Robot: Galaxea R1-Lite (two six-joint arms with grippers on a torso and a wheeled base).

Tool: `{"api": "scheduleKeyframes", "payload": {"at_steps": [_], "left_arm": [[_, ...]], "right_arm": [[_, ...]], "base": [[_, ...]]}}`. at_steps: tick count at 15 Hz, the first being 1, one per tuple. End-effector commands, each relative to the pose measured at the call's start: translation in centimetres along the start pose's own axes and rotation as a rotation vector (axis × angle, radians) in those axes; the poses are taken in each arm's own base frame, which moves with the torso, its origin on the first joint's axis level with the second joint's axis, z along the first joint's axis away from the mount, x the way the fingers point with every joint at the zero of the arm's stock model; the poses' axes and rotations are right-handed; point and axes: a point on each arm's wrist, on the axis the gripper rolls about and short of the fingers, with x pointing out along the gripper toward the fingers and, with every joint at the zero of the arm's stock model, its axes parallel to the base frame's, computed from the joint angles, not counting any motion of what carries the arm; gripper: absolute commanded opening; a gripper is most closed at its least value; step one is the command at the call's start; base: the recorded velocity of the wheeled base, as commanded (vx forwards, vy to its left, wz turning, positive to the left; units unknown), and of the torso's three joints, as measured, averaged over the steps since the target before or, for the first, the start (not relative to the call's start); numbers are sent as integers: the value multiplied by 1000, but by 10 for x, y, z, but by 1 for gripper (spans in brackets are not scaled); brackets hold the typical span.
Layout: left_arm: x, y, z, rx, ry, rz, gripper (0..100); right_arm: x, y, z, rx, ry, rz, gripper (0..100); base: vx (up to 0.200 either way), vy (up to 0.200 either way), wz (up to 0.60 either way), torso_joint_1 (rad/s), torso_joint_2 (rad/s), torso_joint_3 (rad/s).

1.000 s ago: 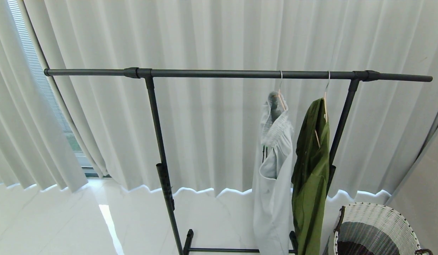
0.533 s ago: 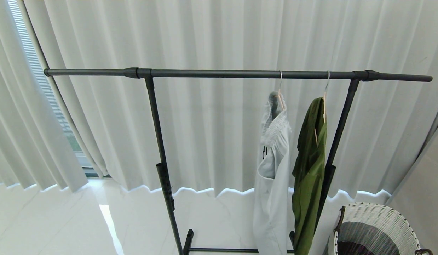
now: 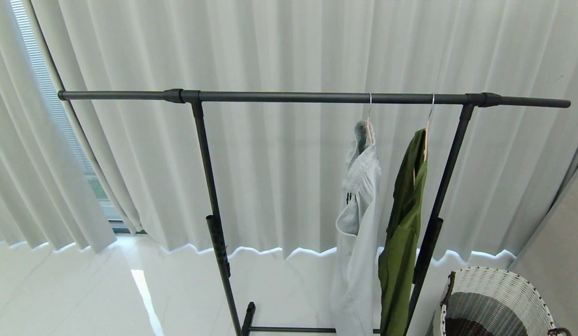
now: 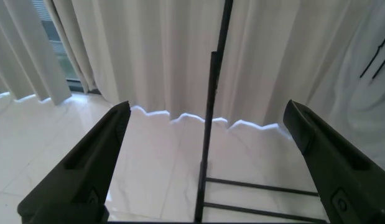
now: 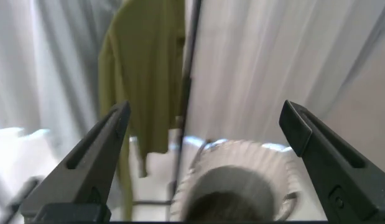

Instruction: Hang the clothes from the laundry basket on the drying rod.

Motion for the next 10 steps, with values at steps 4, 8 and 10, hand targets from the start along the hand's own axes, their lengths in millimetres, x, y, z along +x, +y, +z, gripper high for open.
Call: {"api": "scheduleKeyframes", "payload": {"at_steps": [4,8,10], "left_arm": [[0,2,0,9,3,-117,100],[-6,1,-2,-6,-87,-63,100],[-6,1,-2,-5,-87,-61,100]], "right_arm": [[0,3,-3,-18,17,138,100],[0,-1,-8,-4,88,-38,100],[-1,-1,-8,45,81,-42,100]], "base": [[0,0,0,0,0,0],[0,0,0,0,0,0],[0,0,0,0,0,0]]}}
